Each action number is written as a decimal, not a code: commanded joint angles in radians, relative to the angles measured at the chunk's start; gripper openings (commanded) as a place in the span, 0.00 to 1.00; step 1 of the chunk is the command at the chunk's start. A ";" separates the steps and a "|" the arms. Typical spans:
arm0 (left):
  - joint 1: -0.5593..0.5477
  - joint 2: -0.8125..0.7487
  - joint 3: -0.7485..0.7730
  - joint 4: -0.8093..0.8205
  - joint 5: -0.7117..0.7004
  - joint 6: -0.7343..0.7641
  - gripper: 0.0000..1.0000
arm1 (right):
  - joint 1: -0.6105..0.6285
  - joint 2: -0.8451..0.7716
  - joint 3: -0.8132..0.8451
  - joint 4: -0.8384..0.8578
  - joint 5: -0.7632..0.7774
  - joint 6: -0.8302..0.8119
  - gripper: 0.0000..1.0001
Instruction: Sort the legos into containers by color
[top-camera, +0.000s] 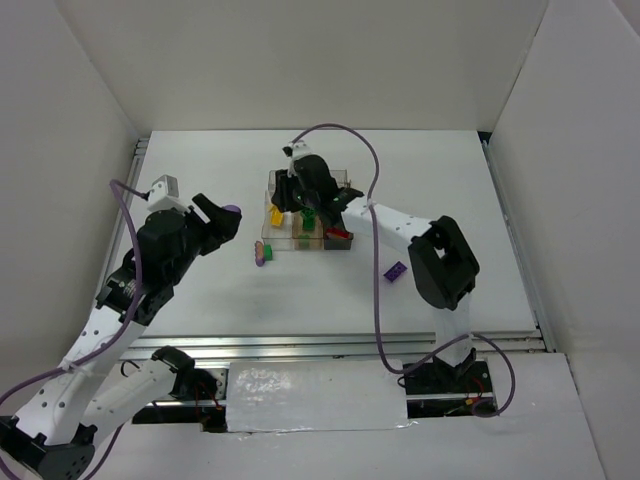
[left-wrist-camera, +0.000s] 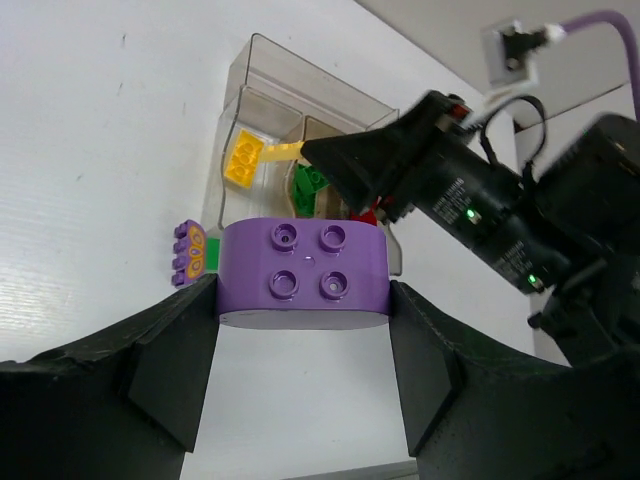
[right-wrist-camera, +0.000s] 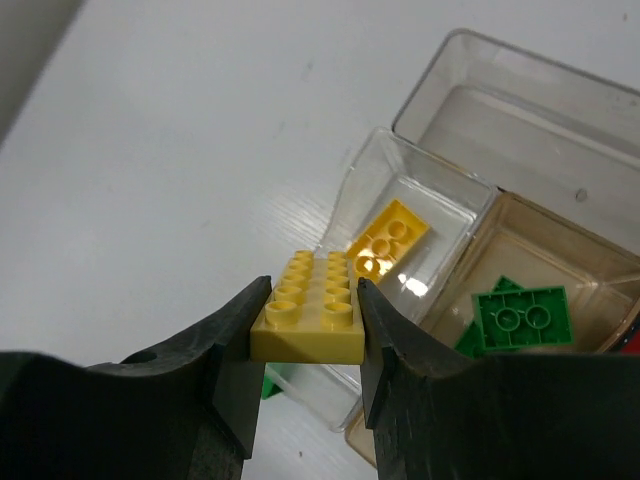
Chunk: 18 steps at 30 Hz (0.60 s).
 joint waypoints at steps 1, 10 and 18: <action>0.011 -0.010 0.040 0.002 0.030 0.106 0.00 | 0.003 0.084 0.100 -0.198 0.092 0.007 0.10; 0.012 -0.019 0.011 0.053 0.102 0.189 0.00 | 0.006 0.120 0.149 -0.214 0.023 0.022 0.99; 0.012 0.032 -0.027 0.103 0.102 0.197 0.00 | -0.003 -0.079 0.095 -0.212 0.084 0.038 1.00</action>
